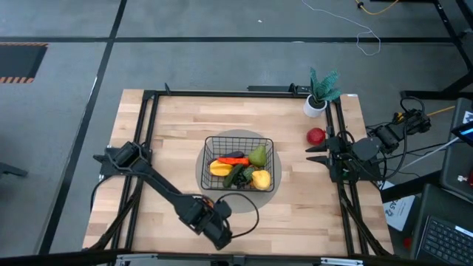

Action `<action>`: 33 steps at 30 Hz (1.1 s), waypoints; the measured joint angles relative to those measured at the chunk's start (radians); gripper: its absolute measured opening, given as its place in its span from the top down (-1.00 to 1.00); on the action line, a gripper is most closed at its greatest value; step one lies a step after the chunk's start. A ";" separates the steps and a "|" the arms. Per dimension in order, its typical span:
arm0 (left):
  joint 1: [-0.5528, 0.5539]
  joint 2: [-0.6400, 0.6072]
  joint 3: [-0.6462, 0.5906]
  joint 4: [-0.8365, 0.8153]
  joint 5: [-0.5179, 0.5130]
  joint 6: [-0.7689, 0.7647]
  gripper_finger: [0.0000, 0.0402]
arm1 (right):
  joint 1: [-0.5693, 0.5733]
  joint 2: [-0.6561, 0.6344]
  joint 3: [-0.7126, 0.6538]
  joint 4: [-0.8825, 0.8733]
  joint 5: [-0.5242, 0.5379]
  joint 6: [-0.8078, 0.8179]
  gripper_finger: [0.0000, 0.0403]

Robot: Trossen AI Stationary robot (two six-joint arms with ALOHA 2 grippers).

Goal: Build produce basket
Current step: Put the tangerines into the black wire basket

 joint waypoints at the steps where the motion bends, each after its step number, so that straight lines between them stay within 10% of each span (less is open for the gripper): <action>1: -0.001 0.000 0.000 -0.001 0.000 0.000 0.63 | 0.000 0.000 0.000 0.000 0.000 0.000 0.38; 12: -0.013 -0.038 0.000 -0.182 0.098 -0.097 0.52 | 0.000 0.000 0.000 0.000 0.000 0.003 0.38; 33: -0.061 -0.081 -0.014 -0.375 -0.110 -0.054 0.50 | 0.000 0.000 0.000 0.003 0.000 0.007 0.38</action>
